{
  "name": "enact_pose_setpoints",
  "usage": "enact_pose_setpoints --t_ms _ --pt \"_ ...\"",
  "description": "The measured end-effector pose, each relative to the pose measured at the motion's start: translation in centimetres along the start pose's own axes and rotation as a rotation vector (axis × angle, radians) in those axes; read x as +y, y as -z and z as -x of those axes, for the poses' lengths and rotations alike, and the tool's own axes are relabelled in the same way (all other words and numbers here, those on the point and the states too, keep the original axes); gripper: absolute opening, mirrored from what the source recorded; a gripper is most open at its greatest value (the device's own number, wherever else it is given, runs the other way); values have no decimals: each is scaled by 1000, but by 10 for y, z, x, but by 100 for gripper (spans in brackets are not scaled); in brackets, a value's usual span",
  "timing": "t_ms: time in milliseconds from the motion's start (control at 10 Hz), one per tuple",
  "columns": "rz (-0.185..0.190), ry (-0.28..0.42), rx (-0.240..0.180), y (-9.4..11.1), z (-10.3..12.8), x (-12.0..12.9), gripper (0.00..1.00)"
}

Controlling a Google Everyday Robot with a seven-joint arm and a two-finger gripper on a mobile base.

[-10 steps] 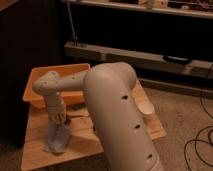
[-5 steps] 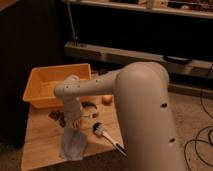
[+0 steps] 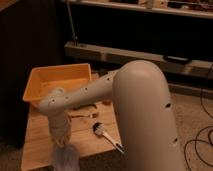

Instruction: Wipe table surface with towel

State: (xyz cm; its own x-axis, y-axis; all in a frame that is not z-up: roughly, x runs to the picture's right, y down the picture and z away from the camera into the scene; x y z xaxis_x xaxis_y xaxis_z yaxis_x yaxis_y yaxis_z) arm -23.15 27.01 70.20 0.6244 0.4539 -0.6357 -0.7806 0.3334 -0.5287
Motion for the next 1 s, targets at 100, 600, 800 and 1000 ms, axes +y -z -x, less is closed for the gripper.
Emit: enact_pose_setpoints --t_ms 100,600,800,1000 --pt "2 50 4 -4 4 26 0" --pt "44 148 -6 -6 61 101 0" --pt "75 123 -7 -2 87 92 0" --pt "92 73 -12 5 112 57 0"
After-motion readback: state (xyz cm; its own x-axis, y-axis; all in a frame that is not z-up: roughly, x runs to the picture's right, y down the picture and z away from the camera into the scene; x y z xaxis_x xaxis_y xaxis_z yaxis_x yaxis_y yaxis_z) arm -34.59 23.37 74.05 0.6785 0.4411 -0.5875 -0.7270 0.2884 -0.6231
